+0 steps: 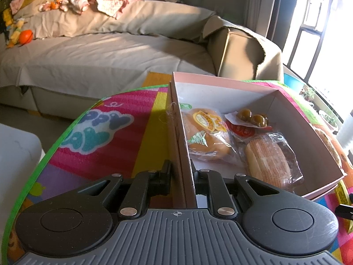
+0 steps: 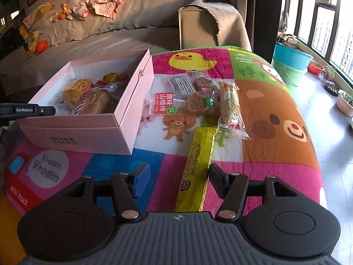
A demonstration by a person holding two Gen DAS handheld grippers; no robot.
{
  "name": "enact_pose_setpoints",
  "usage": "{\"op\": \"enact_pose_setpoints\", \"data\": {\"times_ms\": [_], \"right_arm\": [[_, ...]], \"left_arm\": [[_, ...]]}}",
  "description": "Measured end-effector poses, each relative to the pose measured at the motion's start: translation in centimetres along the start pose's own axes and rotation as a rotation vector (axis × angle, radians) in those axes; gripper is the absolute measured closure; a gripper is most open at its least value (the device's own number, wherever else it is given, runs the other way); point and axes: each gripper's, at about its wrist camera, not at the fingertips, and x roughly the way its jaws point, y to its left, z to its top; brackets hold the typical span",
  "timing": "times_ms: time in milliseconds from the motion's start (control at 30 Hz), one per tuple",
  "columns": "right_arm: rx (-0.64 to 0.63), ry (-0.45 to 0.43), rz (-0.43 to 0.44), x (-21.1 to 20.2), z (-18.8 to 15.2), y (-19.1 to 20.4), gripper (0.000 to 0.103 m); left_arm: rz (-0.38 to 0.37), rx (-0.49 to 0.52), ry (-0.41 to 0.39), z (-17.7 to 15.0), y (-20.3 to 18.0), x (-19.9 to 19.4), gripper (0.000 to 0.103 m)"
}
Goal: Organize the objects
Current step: 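Move the right gripper over the snack bags on the mat, then grasp the red-labelled hawthorn stick bag with the right gripper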
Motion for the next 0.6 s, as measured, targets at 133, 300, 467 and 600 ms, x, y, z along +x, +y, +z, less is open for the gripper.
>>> {"op": "enact_pose_setpoints", "data": {"times_ms": [133, 300, 467, 600], "right_arm": [[0.007, 0.008, -0.01, 0.4, 0.0, -0.2, 0.04], [-0.004, -0.004, -0.027, 0.8, 0.5, -0.3, 0.034], [0.022, -0.003, -0.004, 1.7, 1.6, -0.9, 0.033], [0.171, 0.031, 0.07, 3.1, 3.6, -3.0, 0.032]], "left_arm": [[-0.003, -0.001, 0.0, 0.0, 0.0, 0.0, 0.087], [-0.003, -0.001, -0.001, 0.0, 0.0, 0.0, 0.087], [-0.008, 0.005, 0.0, 0.1, -0.1, 0.0, 0.086], [-0.011, 0.004, -0.001, 0.1, -0.1, 0.1, 0.086]]}}
